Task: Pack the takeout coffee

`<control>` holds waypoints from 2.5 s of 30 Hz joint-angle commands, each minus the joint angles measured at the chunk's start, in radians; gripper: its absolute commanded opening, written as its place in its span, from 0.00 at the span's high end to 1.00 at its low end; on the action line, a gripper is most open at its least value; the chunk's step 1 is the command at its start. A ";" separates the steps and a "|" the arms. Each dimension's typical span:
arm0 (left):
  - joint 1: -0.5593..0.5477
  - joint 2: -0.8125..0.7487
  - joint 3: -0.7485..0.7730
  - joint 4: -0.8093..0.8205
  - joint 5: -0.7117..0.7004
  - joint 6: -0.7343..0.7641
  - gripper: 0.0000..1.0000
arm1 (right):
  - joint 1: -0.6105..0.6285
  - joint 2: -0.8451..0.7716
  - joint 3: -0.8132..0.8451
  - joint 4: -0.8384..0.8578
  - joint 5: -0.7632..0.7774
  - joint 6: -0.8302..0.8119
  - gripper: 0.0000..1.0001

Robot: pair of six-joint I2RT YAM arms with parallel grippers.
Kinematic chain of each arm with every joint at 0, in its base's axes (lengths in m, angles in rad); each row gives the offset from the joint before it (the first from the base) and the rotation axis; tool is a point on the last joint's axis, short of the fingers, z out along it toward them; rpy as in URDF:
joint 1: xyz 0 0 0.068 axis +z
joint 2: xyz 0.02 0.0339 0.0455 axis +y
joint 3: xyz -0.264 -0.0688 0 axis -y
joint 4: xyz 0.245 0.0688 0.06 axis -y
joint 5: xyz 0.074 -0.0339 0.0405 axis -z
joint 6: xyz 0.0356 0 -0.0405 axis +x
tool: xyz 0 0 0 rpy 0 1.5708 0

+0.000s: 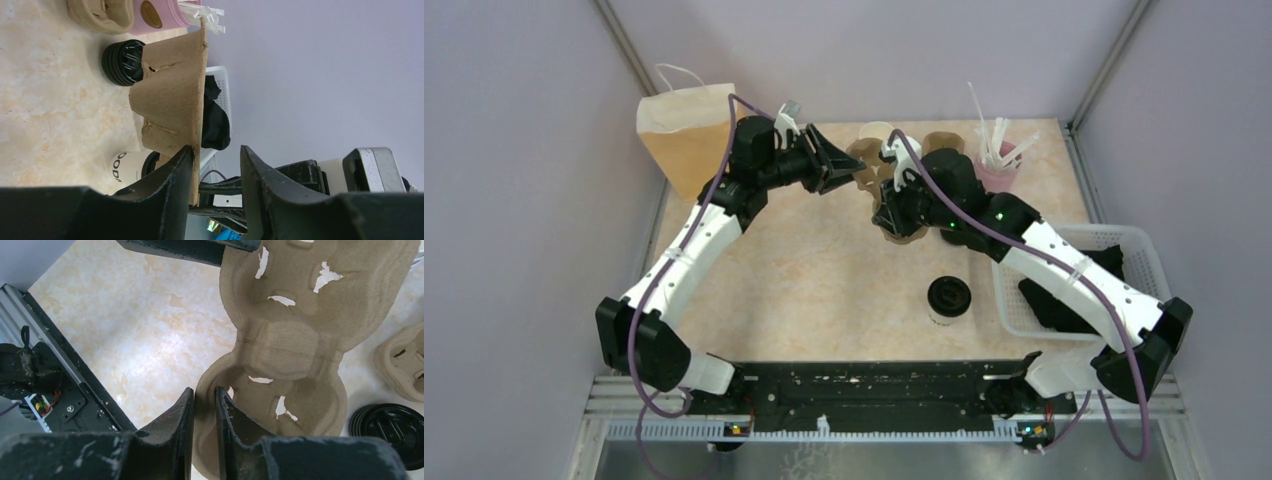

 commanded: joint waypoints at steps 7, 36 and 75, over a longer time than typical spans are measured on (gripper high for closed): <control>-0.007 -0.003 0.004 -0.010 -0.085 -0.010 0.71 | 0.026 -0.035 0.009 0.022 0.050 0.004 1.00; 0.016 -0.181 -0.333 0.702 -0.332 -0.358 1.00 | -0.358 -0.364 -0.257 0.289 -0.225 0.974 0.30; 0.035 -0.242 -0.313 0.326 -0.309 -0.156 0.36 | -0.397 -0.337 -0.235 0.330 -0.068 0.875 1.00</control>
